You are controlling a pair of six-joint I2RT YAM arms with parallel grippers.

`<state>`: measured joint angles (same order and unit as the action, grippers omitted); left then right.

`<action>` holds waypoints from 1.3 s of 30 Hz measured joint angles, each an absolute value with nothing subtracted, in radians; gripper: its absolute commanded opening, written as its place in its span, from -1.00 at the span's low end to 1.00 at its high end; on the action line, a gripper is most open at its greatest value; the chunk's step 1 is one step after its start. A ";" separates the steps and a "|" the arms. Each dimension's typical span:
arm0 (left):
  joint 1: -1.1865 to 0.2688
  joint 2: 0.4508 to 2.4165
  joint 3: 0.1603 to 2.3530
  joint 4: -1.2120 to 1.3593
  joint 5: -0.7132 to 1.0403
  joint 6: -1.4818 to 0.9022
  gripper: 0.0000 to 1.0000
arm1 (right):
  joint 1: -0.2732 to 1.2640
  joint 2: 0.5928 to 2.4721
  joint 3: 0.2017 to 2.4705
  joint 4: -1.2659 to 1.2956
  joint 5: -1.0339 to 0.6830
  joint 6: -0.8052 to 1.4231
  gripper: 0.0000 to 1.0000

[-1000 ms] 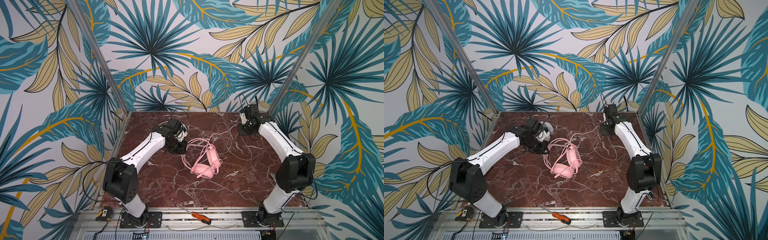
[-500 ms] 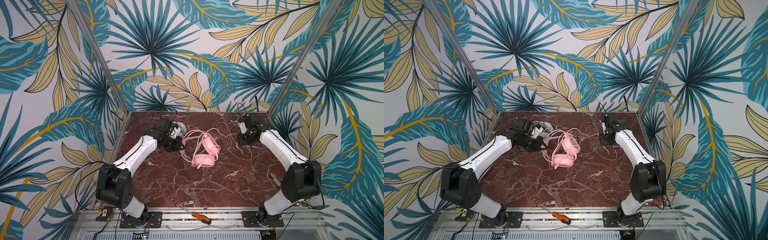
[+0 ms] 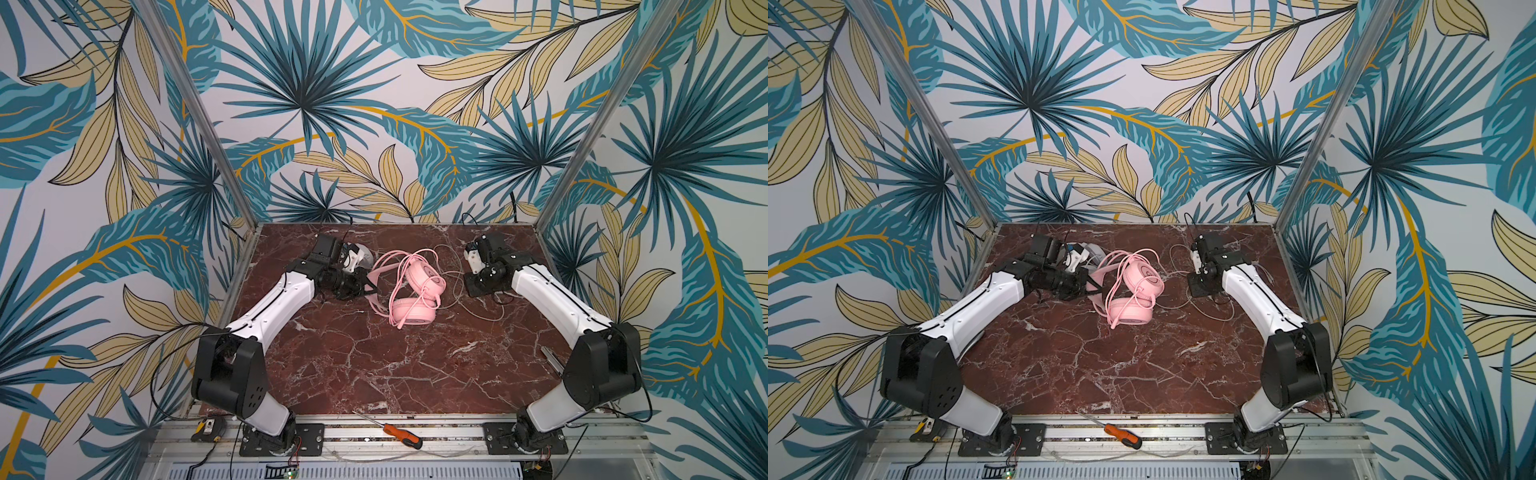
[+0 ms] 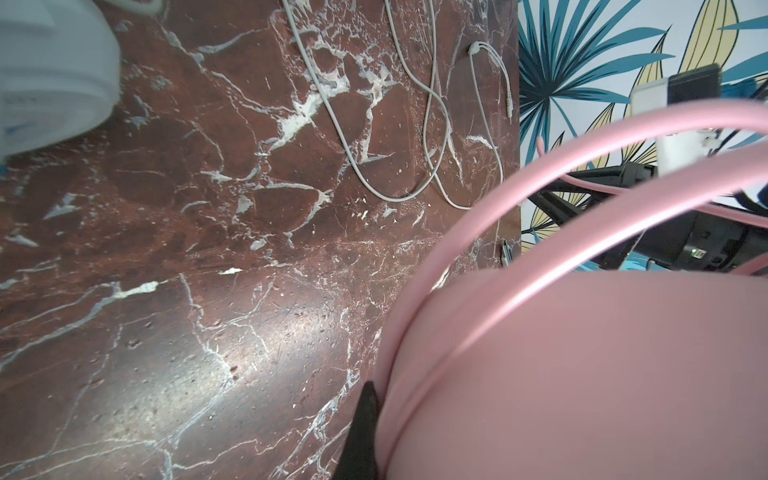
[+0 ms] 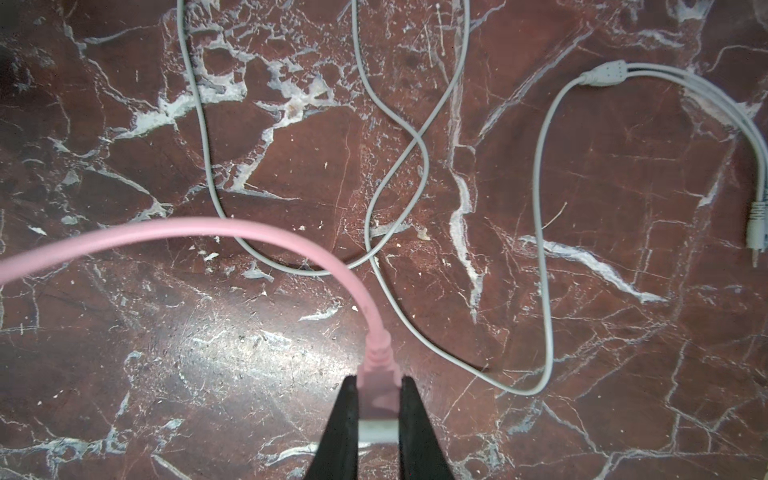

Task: Wrap the headphones
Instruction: 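Bring the held USB plug back toward the headset nearer the robot with the right gripper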

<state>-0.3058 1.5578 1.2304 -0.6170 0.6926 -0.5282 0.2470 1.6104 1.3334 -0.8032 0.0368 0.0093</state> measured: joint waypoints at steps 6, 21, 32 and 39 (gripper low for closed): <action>-0.306 1.563 1.171 -0.500 0.736 -0.633 -1.00 | 0.315 1.635 1.334 -0.809 0.025 0.020 -1.00; -0.284 1.602 1.154 -0.360 0.690 -0.850 -1.00 | 0.428 1.588 1.214 -0.738 0.006 0.057 -1.00; -0.278 1.653 1.154 -0.358 0.607 -0.952 -1.00 | 0.475 1.417 1.055 -0.636 -0.052 0.043 -1.00; -0.276 1.655 1.157 -0.379 0.567 -0.984 -1.00 | 0.524 1.415 1.047 -0.612 -0.060 0.006 -1.00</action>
<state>-0.2764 1.6550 1.1568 -0.3794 0.5671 -0.9840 0.5236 1.4155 1.0473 -0.6117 -0.0605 0.0059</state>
